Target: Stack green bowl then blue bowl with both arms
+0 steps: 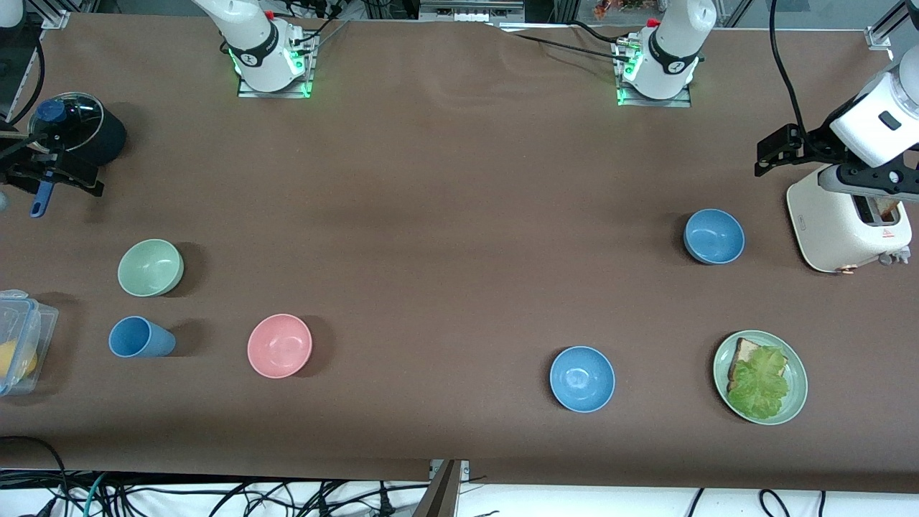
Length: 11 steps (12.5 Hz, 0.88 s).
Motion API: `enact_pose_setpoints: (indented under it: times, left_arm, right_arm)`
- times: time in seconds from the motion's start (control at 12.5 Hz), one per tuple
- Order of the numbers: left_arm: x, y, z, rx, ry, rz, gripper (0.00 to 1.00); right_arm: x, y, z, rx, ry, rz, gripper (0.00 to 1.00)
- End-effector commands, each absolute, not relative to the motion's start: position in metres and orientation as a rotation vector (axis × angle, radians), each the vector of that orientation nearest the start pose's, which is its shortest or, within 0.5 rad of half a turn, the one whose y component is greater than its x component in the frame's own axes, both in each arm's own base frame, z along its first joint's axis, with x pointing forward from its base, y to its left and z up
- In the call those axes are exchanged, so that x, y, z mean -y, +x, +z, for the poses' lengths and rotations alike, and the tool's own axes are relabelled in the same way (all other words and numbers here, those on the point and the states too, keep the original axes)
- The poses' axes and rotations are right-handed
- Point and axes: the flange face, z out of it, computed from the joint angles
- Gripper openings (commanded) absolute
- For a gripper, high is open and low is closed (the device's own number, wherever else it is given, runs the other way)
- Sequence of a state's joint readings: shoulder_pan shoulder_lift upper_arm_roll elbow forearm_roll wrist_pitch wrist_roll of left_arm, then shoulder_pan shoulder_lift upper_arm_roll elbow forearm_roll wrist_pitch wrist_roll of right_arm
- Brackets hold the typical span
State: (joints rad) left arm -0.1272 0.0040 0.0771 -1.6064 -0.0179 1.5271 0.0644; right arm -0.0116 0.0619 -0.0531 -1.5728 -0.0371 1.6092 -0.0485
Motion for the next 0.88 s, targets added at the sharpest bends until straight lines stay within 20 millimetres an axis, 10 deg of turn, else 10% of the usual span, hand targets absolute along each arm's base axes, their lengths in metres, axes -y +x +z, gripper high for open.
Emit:
enact_pose_setpoints:
  times: [0.0, 0.8]
  left_arm:
    - [0.0317, 0.5503, 0.6081, -0.177, -3.15, 0.133, 1.0]
    - [0.0368, 0.55, 0.6081, -0.191, -3.149, 0.133, 1.0]
  right_arm:
    - [0.0417, 0.5761, 0.5948, -0.005, -3.169, 0.039, 0.99]
    - [0.0436, 0.5775, 0.5943, -0.005, -3.171, 0.032, 0.99]
